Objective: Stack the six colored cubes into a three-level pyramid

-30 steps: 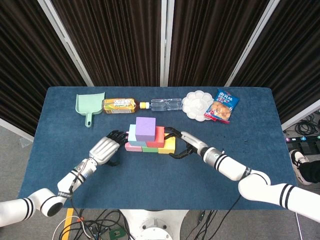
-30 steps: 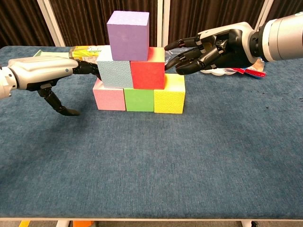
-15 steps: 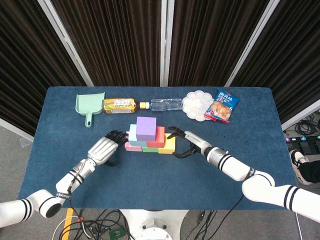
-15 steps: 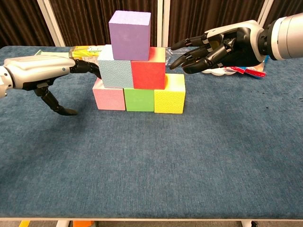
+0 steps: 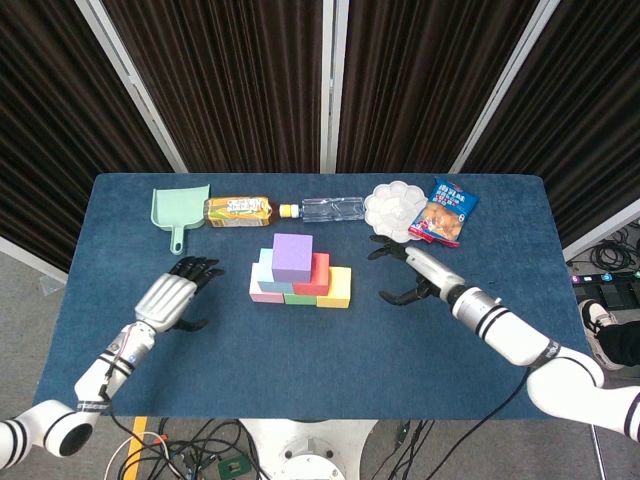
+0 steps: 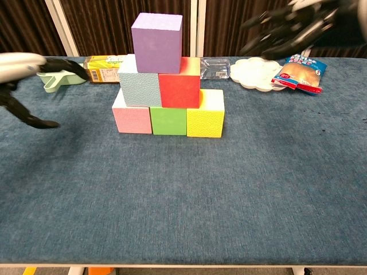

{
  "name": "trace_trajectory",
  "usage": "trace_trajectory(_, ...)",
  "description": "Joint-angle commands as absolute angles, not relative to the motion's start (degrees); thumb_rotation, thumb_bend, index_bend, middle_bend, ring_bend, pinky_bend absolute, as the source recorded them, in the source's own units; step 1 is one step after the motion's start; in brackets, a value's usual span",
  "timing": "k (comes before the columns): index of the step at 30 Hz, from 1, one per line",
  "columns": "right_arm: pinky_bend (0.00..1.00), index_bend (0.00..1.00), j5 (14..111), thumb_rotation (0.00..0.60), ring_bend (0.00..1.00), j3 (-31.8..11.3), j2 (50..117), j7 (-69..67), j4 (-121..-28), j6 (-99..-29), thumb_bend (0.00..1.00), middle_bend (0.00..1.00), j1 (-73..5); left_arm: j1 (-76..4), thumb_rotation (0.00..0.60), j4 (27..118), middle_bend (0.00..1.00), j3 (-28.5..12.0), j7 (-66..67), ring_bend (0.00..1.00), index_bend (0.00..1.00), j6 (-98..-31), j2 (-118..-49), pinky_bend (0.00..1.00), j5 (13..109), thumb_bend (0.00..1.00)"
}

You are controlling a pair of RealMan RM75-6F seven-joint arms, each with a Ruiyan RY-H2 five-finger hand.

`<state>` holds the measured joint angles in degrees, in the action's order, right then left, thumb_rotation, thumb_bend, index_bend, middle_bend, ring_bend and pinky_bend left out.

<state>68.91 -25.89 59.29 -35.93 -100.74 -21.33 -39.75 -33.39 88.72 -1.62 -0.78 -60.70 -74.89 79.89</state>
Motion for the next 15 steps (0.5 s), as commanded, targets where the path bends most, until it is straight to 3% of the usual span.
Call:
trace_trajectory(1,0.00,0.00,71.7,0.600,0.00,-24.3,54.7,-29.7,-103.0,-29.0,0.30,0.17,-35.6,-29.1,0.600,89.8,0.05,-1.3,-3.2,0.03,0.14,-65.7,-71.6,0.06,78.7,0.18)
trace_trajectory(9,0.00,0.00,73.5,0.600,0.00,-18.6,54.5,-14.6,-102.2,-49.8,0.32,0.16,-27.0,-19.4,0.600,88.3,0.05,-2.7,-7.7,0.03,0.14,-78.4,-68.4,0.06,75.7,0.18)
trace_trajectory(15,0.00,0.00,81.6,0.600,0.00,-13.7,57.8,-13.3,-95.5,-65.2,0.32,0.09,-19.5,-12.0,0.600,87.0,0.05,-1.5,-8.7,0.03,0.14,-85.9,-68.0,0.06,74.9,0.17)
